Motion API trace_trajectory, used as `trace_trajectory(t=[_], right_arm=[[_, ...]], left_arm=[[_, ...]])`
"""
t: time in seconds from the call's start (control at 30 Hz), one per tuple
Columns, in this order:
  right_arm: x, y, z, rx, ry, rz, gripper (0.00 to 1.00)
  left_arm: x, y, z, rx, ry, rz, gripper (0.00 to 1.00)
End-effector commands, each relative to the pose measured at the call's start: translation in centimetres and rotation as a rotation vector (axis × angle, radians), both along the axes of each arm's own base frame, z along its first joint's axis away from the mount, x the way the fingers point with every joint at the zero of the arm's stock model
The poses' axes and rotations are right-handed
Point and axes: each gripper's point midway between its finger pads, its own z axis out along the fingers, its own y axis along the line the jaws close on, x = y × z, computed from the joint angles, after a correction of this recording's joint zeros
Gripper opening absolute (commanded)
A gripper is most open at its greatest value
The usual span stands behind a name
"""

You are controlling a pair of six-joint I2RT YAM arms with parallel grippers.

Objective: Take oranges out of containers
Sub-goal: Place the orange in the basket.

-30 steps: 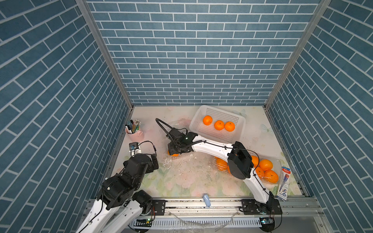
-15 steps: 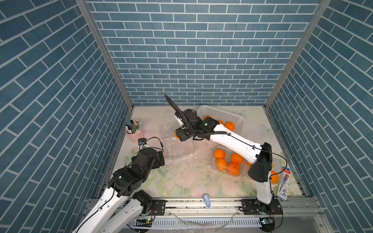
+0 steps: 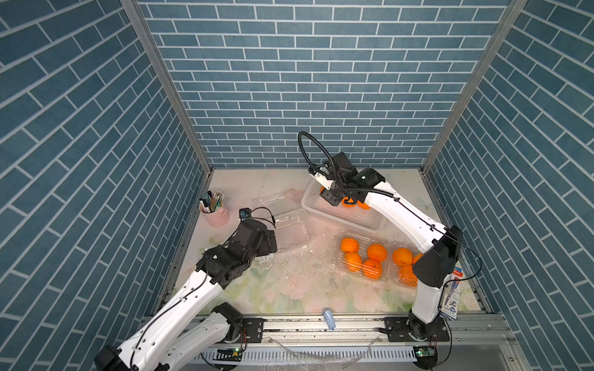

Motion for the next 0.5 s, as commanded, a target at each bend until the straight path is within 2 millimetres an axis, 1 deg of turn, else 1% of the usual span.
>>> trace_trajectory(t=[0.0, 0.13, 0.3, 0.37, 0.47], right_arm=[[1.2, -0.7, -1.3, -0.119, -0.009, 0.132, 0.47], [2.7, -1.1, -3.2, -0.18, 0.024, 0.165, 0.47], [4.2, -1.3, -5.7, -0.239, 0.07, 0.184, 0.47], [4.9, -1.4, -6.6, -0.271, 0.071, 0.187, 0.47], [6.3, -1.9, -7.9, -0.338, 0.048, 0.169, 0.45]], left_arm=[[1.0, -1.0, 1.4, -0.058, -0.038, -0.004, 0.99], [1.7, -1.6, 1.3, -0.077, -0.045, -0.007, 0.99], [2.2, -2.1, 1.2, -0.078, -0.037, -0.011, 0.99], [2.4, -2.2, 1.1, -0.073, -0.034, -0.014, 0.99], [2.6, -2.3, 1.0, -0.063, -0.028, -0.016, 0.99]])
